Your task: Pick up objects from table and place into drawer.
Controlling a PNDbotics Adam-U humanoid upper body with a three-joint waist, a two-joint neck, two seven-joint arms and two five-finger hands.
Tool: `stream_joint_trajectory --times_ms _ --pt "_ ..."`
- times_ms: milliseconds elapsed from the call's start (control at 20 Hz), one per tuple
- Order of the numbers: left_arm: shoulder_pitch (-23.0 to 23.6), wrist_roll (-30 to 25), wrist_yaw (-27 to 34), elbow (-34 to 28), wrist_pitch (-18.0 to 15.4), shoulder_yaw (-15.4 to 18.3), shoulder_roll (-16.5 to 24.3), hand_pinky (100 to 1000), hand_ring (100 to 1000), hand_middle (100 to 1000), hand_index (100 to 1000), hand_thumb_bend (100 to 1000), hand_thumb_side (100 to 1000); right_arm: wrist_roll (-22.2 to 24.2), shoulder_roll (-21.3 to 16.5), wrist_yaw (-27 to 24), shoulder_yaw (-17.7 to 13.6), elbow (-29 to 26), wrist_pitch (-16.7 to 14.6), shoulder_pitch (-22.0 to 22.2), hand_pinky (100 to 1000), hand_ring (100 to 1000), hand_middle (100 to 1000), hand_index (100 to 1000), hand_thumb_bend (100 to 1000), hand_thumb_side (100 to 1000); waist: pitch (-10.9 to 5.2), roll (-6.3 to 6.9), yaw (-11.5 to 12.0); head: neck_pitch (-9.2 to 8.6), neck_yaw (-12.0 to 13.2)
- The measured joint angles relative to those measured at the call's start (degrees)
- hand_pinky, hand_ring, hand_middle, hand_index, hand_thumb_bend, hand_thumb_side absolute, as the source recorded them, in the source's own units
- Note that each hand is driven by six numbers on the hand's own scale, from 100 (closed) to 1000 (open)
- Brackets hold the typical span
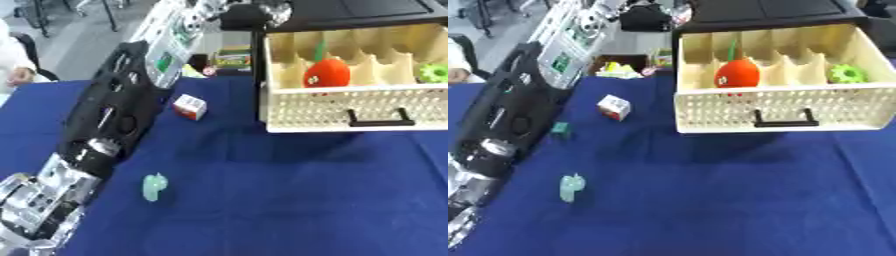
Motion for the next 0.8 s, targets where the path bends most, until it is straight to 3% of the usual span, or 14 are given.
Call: stream_joint_trajectory --times_ms 250,300,400,600,800 --pt "6.62 10.18 14.37 -14.07 6.71 2.84 3.87 515 664 713 905 100 791 0.35 -0.75 -0.02 -0.08 0.00 0.26 0.53 175 271 123 846 426 1000 -0.37 -1.02 1.84 0.47 -0.01" --pt "8.01 11.80 16.69 -16.69 7.51 3.39 4.61 507 655 704 896 100 808 0.55 -1.08 -0.03 -0.11 0.00 0.32 0.55 228 335 191 836 393 1000 -0.44 -1.24 2.13 0.48 -0.02" --pt "11.67 15.66 21.24 -22.55 8.70 4.91 6.08 507 654 702 893 100 815 1.27 -2.23 -0.02 -0.14 0.00 0.50 0.96 263 374 237 823 376 1000 -0.55 -1.84 2.80 0.49 -0.14" --pt "19.05 22.38 27.72 -32.27 9.75 7.75 8.30 503 649 694 887 100 833 3.56 -5.56 0.13 -0.16 0.00 1.00 1.23 348 464 355 811 335 1000 -0.78 -2.78 3.27 0.50 -0.46" --pt "25.94 26.75 32.04 -36.13 6.82 9.69 8.98 494 641 683 880 100 828 7.18 -10.04 0.22 -0.13 0.00 1.99 1.63 399 515 424 789 291 1000 -1.20 -3.28 3.20 0.90 -0.91"
